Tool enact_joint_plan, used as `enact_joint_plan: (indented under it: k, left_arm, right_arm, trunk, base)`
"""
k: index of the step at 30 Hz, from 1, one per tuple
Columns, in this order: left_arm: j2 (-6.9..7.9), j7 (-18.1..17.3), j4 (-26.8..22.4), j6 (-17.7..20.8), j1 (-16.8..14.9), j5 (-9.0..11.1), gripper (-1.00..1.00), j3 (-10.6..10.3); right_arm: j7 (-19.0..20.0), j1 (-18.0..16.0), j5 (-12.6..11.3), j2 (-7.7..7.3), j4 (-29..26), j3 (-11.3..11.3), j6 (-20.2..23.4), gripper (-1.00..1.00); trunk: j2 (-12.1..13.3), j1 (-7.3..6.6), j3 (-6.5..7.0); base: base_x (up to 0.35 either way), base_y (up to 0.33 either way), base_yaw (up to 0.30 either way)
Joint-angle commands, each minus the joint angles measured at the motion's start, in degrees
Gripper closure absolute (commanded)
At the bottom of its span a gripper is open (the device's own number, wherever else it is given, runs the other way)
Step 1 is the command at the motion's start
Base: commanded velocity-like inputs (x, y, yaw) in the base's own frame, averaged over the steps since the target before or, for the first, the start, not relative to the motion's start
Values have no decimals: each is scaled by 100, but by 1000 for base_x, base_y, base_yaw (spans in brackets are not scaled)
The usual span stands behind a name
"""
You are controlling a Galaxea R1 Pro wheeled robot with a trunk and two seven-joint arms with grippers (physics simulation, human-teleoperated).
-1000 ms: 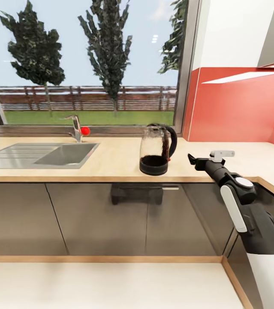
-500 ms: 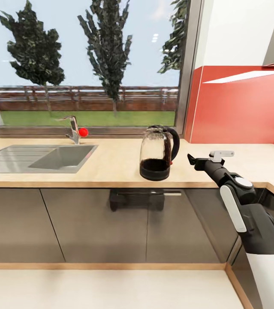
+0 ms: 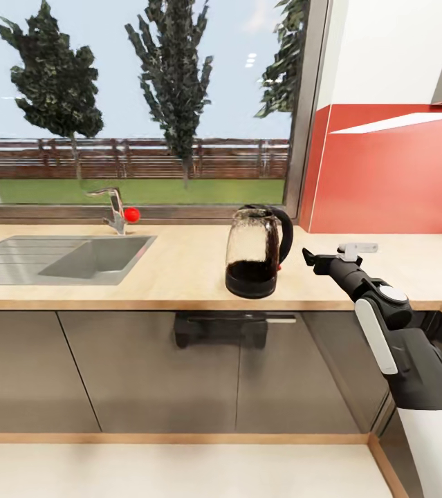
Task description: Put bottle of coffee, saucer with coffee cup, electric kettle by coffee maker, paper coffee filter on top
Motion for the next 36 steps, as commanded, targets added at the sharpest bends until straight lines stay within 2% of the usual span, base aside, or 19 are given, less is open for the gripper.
enact_joint_plan:
  k: [1, 36]
  left_arm:
    - [0, -4, -6, -41, 2, 16, -100, -24]
    - [0, -8, -6, -41, 2, 16, -100, -27]
  right_arm:
    - [-27, -4, -37, -5, -6, 8, 23, -100]
    - [-27, -4, -37, 1, -6, 8, 23, -100]
  trunk:
    - [-2, 0, -5]
    - [-2, 0, -5]
  base:
    - [17, 0, 0]
    - [55, 19, 0]
